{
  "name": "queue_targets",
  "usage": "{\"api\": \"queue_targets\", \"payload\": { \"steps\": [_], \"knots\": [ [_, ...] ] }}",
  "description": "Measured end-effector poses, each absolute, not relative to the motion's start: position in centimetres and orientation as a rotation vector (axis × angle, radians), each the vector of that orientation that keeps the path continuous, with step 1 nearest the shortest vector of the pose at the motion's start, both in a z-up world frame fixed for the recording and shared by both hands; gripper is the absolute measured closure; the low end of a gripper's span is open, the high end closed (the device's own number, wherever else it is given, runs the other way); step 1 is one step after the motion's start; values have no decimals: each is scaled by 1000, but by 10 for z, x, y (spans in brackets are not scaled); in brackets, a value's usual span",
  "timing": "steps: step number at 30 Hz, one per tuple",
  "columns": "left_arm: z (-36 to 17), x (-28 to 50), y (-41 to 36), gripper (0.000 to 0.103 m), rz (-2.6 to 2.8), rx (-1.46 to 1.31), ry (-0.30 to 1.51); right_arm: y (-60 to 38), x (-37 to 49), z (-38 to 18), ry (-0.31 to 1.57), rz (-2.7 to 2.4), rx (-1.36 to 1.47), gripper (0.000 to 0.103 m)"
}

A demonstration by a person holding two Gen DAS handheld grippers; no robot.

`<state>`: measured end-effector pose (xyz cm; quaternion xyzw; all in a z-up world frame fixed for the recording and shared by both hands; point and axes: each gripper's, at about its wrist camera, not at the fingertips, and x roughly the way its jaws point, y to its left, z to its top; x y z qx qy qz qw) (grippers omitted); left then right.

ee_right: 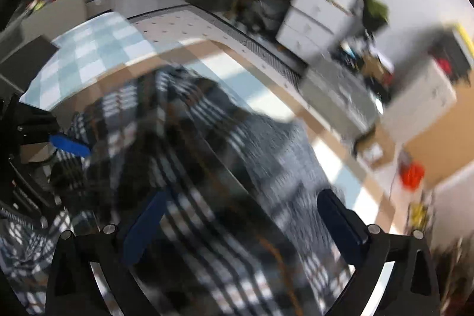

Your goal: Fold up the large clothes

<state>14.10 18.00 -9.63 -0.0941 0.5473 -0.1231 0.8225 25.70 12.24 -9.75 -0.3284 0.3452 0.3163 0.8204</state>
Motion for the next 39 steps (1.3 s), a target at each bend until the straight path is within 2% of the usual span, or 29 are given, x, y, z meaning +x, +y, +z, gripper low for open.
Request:
{"api": "queue_targets", "payload": {
  "steps": [5, 8, 10, 12, 14, 15, 16, 20, 29, 36, 39],
  "knots": [
    [-97, 139, 186, 36, -288, -208, 1151, 159, 253, -134, 708, 622, -968, 2],
    [-98, 138, 188, 36, -301, -208, 1144, 172, 247, -154, 703, 677, -1097, 12],
    [-99, 138, 190, 36, -307, -206, 1141, 178, 241, -166, 693, 715, -1158, 30],
    [-100, 136, 189, 36, -311, -186, 1136, 180, 249, -173, 741, 713, -1147, 41],
    [-101, 136, 190, 36, -312, -177, 1132, 177, 263, -172, 820, 725, -1066, 68],
    [-101, 136, 190, 36, -312, -172, 1132, 175, 271, -170, 847, 709, -1034, 87],
    [-101, 136, 190, 36, -312, -172, 1133, 172, 279, -169, 848, 669, -1008, 96],
    [-102, 137, 193, 36, -314, -188, 1137, 158, 298, -161, 848, 646, -866, 98],
    [-101, 138, 190, 36, -304, -176, 1134, 146, 320, -150, 787, 570, -779, 99],
    [-100, 138, 196, 36, -291, -200, 1159, 135, 331, -140, 825, 576, -677, 97],
    [-94, 138, 205, 36, -250, -225, 1196, 97, 318, -122, 836, 624, -465, 95]
  ]
}}
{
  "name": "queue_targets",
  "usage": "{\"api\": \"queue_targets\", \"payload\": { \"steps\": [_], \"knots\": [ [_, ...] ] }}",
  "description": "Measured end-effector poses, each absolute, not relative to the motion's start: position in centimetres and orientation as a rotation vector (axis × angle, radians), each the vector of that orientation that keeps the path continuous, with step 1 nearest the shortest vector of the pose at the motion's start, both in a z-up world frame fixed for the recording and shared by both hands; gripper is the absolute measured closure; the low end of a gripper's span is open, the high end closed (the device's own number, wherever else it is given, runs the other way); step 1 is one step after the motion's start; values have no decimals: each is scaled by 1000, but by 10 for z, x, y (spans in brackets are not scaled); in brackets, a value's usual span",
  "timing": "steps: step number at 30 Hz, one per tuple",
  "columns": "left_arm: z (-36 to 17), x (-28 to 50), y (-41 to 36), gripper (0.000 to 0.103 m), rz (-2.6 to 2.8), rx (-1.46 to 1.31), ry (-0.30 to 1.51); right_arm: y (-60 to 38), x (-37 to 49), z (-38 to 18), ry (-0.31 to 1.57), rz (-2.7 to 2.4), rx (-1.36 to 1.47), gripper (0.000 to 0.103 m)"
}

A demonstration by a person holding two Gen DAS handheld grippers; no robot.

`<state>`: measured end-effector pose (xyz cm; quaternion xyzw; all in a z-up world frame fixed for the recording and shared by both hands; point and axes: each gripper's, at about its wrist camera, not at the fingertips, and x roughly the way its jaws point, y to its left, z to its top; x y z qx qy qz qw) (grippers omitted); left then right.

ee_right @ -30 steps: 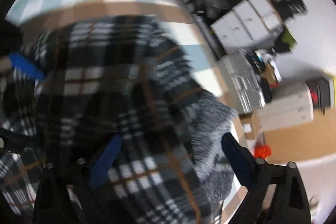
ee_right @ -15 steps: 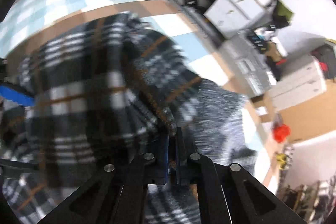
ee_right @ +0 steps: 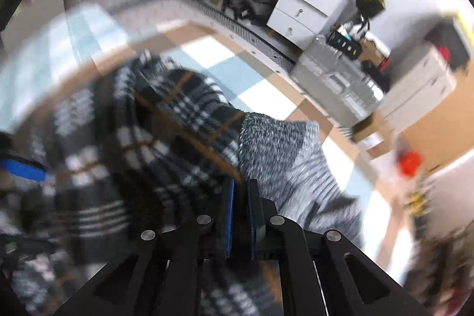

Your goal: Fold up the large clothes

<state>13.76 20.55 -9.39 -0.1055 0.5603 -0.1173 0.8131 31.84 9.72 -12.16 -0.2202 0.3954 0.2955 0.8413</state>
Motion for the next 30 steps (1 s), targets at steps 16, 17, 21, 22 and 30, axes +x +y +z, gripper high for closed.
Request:
{"api": "queue_targets", "payload": {
  "steps": [16, 17, 21, 22, 30],
  "knots": [
    [-79, 162, 167, 35, -249, -168, 1161, -94, 257, -159, 1071, 570, -85, 6],
    [-93, 168, 172, 35, -206, -176, 1209, -101, 262, -171, 1099, 507, -94, 7],
    [-108, 170, 190, 36, -149, -221, 1221, -115, 273, -198, 1115, 376, -100, 2],
    [-109, 169, 191, 36, -142, -193, 1227, -109, 270, -196, 1096, 366, -141, 1],
    [-96, 143, 199, 35, -83, -139, 1248, -94, 225, -128, 884, 288, -270, 1]
  ]
}}
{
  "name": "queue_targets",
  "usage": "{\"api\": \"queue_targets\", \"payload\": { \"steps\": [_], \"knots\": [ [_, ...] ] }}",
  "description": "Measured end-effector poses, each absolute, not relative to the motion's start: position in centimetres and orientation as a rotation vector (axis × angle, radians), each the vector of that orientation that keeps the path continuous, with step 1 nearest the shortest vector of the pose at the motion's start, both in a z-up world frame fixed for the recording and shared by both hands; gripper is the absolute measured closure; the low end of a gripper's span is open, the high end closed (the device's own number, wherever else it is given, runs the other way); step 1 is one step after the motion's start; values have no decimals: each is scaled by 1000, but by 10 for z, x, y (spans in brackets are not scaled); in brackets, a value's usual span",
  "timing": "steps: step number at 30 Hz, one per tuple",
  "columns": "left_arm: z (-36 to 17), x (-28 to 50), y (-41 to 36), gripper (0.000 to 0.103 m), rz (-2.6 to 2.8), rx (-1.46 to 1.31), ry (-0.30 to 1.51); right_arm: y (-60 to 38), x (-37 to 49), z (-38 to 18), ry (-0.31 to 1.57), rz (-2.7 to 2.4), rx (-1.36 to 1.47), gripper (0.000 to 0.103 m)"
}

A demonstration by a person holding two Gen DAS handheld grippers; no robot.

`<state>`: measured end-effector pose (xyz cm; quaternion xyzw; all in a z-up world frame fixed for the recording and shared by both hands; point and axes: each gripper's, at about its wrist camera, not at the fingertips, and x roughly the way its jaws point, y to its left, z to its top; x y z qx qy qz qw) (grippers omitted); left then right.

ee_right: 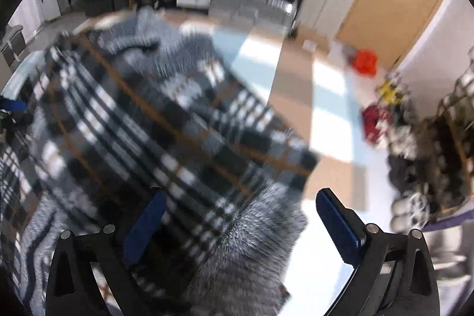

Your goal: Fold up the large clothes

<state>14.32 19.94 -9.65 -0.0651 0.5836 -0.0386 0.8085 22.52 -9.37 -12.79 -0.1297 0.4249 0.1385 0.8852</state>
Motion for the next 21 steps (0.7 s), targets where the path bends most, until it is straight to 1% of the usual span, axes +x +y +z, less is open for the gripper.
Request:
{"api": "queue_targets", "payload": {
  "steps": [6, 8, 11, 13, 15, 16, 17, 18, 19, 21],
  "knots": [
    [-68, 91, 215, 35, -100, -195, 1241, -99, 148, -64, 748, 391, -155, 0],
    [-55, 75, 224, 35, -84, -201, 1241, -101, 130, -50, 732, 439, -129, 0],
    [-33, 57, 218, 35, -71, -164, 1207, -109, 106, -28, 719, 537, -7, 0],
    [-11, 44, 209, 35, -46, -96, 1123, -122, 91, -18, 695, 588, 147, 0],
    [16, 17, 196, 35, -33, -32, 985, -130, 72, -10, 673, 633, 277, 0],
    [23, 11, 193, 31, -29, -20, 943, -131, 60, -5, 643, 640, 328, 0],
    [33, -5, 187, 22, -18, -14, 879, -130, 47, -1, 609, 626, 349, 0],
    [42, -22, 182, 18, -1, -18, 814, -126, 33, 1, 570, 607, 348, 0],
    [48, -28, 182, 16, 5, -24, 773, -123, 22, 3, 537, 593, 342, 0],
    [57, -56, 171, 16, 36, -31, 678, -112, -1, -1, 472, 548, 317, 0]
  ]
}}
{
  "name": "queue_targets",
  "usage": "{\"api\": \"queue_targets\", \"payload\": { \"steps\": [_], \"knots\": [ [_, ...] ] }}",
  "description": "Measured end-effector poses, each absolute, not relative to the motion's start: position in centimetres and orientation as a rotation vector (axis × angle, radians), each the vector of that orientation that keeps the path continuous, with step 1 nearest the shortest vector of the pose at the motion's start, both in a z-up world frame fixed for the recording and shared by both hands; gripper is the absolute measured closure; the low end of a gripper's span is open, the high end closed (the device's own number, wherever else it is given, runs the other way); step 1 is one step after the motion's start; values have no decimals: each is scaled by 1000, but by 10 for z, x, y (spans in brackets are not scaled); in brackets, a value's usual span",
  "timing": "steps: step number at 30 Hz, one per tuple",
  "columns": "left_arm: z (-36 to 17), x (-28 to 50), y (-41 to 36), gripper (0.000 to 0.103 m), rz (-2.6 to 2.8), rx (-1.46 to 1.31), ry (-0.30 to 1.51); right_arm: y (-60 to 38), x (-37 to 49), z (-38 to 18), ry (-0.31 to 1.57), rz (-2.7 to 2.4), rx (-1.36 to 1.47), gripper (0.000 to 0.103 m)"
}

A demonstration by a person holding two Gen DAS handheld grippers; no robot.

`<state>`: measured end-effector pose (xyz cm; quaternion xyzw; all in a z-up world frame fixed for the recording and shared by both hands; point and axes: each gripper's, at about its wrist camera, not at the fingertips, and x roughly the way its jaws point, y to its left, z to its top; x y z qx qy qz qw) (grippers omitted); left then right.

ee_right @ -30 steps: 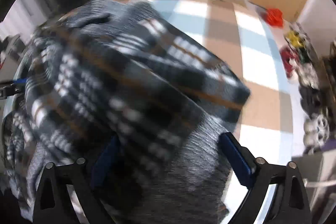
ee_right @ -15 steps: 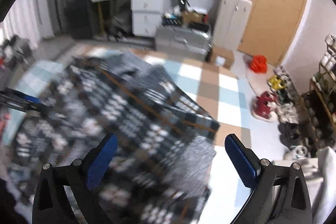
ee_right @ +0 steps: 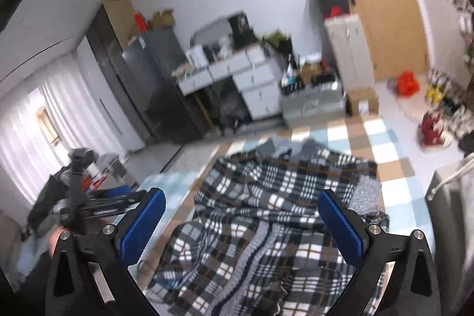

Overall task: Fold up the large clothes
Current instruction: 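Release the folded cardigan and raise both grippers, then grasp the grey knit collar with the left gripper while the right gripper grasps beside it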

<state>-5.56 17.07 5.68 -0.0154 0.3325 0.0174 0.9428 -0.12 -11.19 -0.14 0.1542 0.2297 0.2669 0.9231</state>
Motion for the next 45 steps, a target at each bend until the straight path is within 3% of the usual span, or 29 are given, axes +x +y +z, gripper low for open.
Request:
{"api": "queue_targets", "payload": {
  "steps": [3, 6, 10, 16, 25, 30, 36, 41, 45],
  "knots": [
    [58, -74, 160, 16, 49, -41, 611, -103, -34, -13, 363, 501, 326, 0],
    [56, -99, 149, 16, 72, -37, 526, -96, -49, -28, 371, 522, 334, 0],
    [58, -118, 140, 2, 73, 5, 466, -94, -59, -45, 420, 490, 299, 0],
    [65, -112, 131, 1, 58, 83, 453, -104, -63, -29, 410, 467, 239, 0],
    [105, -30, 136, 1, 97, 158, 477, -105, -14, 53, 377, 381, 5, 0],
    [115, 65, 134, 1, 3, 174, 611, -103, 66, 89, 443, 377, -7, 0],
    [52, 196, 144, 1, 34, 126, 870, -94, 207, 66, 681, 343, 24, 0],
    [-35, 286, 140, 1, 26, 176, 1055, -76, 333, -18, 999, 371, 80, 0],
    [-77, 331, 137, 1, -117, 84, 1148, -49, 392, -83, 1080, 453, 10, 0]
  ]
}}
